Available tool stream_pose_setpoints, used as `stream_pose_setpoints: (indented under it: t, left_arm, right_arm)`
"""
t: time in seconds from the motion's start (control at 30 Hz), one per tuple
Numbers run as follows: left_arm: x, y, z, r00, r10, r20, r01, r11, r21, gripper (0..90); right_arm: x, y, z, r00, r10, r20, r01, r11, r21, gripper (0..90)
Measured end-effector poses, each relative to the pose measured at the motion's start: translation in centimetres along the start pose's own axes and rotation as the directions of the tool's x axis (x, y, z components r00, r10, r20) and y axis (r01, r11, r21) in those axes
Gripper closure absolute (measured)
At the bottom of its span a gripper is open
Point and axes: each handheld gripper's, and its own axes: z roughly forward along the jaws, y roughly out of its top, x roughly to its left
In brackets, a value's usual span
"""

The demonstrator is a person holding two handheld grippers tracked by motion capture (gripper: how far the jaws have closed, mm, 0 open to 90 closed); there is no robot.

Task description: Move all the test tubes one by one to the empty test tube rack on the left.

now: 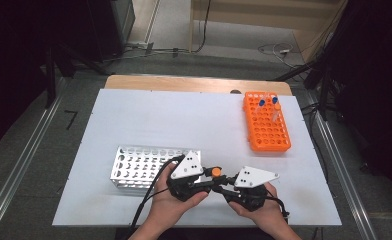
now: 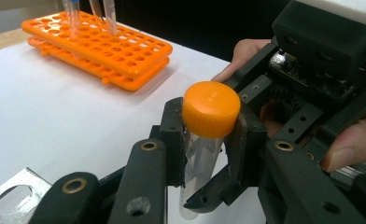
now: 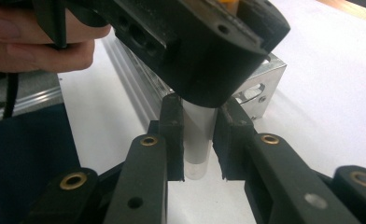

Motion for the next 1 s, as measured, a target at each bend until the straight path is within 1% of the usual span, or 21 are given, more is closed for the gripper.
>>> stream_pose_setpoints:
  t: [0.03, 0.07, 0.17, 0.2, 0.3, 0.33, 0.37, 0.4, 0.43, 0.53, 0.57, 0.6, 0.67, 0.7, 0.77, 0.8, 0.83, 0.87, 0.97, 1.0]
  left_arm:
    - [0.0, 0.1, -0.1, 1.0000, 0.003, -0.006, -0.003, 1.0000, -0.005, 70.4]
    - [0.0, 0.1, -0.1, 1.0000, 0.003, -0.006, -0.003, 1.0000, -0.005, 70.4]
    - [0.2, 0.3, -0.5, 0.9998, -0.009, -0.015, 0.008, 0.9996, -0.026, 70.5]
    - [0.4, 0.3, -0.6, 0.9997, -0.013, -0.018, 0.013, 0.9994, -0.031, 70.4]
    - [0.9, 0.6, -1.3, 0.9991, -0.024, -0.035, 0.023, 0.9989, -0.041, 70.4]
    - [0.9, 0.6, -1.3, 0.9991, -0.024, -0.035, 0.023, 0.9989, -0.041, 70.5]
    - [1.1, 0.6, -1.5, 0.9989, -0.024, -0.040, 0.023, 0.9988, -0.043, 70.5]
    - [1.3, 0.7, -1.7, 0.9986, -0.028, -0.044, 0.026, 0.9986, -0.046, 70.5]
    - [1.4, 0.8, -1.8, 0.9984, -0.029, -0.049, 0.027, 0.9984, -0.050, 70.5]
    - [2.0, 0.9, -2.3, 0.9975, -0.033, -0.062, 0.029, 0.9977, -0.060, 70.4]
    - [2.2, 1.0, -2.5, 0.9972, -0.038, -0.065, 0.034, 0.9972, -0.066, 70.5]
    - [2.3, 1.1, -2.6, 0.9967, -0.040, -0.070, 0.035, 0.9970, -0.069, 70.5]
    - [3.0, 1.2, -3.0, 0.9952, -0.048, -0.085, 0.042, 0.9958, -0.081, 70.5]
    - [3.0, 1.2, -3.0, 0.9952, -0.048, -0.085, 0.042, 0.9958, -0.081, 70.5]
    - [3.4, 1.4, -3.3, 0.9937, -0.053, -0.099, 0.044, 0.9952, -0.087, 70.5]
    - [3.6, 1.4, -3.4, 0.9927, -0.054, -0.107, 0.045, 0.9951, -0.088, 70.5]
    - [3.8, 1.5, -3.5, 0.9921, -0.056, -0.112, 0.047, 0.9951, -0.088, 70.5]
    - [4.0, 1.5, -3.6, 0.9911, -0.059, -0.119, 0.049, 0.9946, -0.091, 70.5]
    - [4.5, 1.8, -3.9, 0.9888, -0.065, -0.134, 0.052, 0.9939, -0.097, 70.5]
    - [4.7, 1.9, -4.0, 0.9879, -0.065, -0.140, 0.052, 0.9941, -0.096, 70.5]
  right_arm:
    - [-0.1, 0.0, -0.1, 1.0000, 0.007, -0.002, -0.007, 1.000, -0.002, 68.5]
    - [-0.1, 0.0, -0.1, 1.0000, 0.007, -0.002, -0.007, 1.000, -0.002, 68.5]
    - [-0.3, -0.2, -0.3, 0.9998, 0.016, -0.008, -0.016, 1.000, -0.025, 56.6]
    - [-0.5, -0.3, -0.6, 0.9996, 0.026, -0.005, -0.026, 0.999, -0.028, 43.3]
    - [-0.9, -0.5, -1.2, 0.9988, 0.049, -0.003, -0.049, 0.998, -0.043, 29.3]
    - [-0.9, -0.5, -1.2, 0.9988, 0.049, -0.003, -0.049, 0.998, -0.043, 29.3]
    - [-1.4, -0.6, -1.7, 0.9972, 0.074, 0.006, -0.074, 0.996, -0.055, 20.6]
    - [-1.6, -0.7, -1.9, 0.9968, 0.080, 0.004, -0.079, 0.995, -0.062, 15.3]
    - [-1.6, -0.7, -1.9, 0.9968, 0.080, 0.004, -0.079, 0.995, -0.062, 15.3]
    - [-2.3, -1.0, -2.7, 0.9949, 0.100, 0.014, -0.098, 0.993, -0.072, 2.9]
    - [-2.7, -1.4, -3.2, 0.9937, 0.111, 0.012, -0.110, 0.991, -0.078, 0.0]
    - [-2.8, -1.6, -3.4, 0.9931, 0.117, 0.008, -0.116, 0.990, -0.083, 0.0]
    - [-3.1, -2.0, -4.0, 0.9918, 0.125, 0.025, -0.123, 0.988, -0.091, 0.0]
    - [-3.3, -2.2, -4.3, 0.9908, 0.132, 0.031, -0.129, 0.987, -0.093, 0.0]
    - [-3.5, -2.4, -4.6, 0.9896, 0.139, 0.037, -0.135, 0.986, -0.098, 0.0]
    - [-3.6, -2.6, -4.9, 0.9889, 0.141, 0.046, -0.136, 0.985, -0.102, 0.0]
    - [-3.9, -3.0, -5.4, 0.9870, 0.144, 0.072, -0.135, 0.985, -0.109, 0.0]
    - [-4.1, -3.2, -5.7, 0.9865, 0.142, 0.082, -0.132, 0.985, -0.113, 0.0]
    - [-4.4, -3.7, -6.2, 0.9844, 0.153, 0.088, -0.142, 0.983, -0.118, 0.0]
    - [-4.8, -4.2, -6.7, 0.9823, 0.158, 0.101, -0.146, 0.982, -0.119, 0.0]
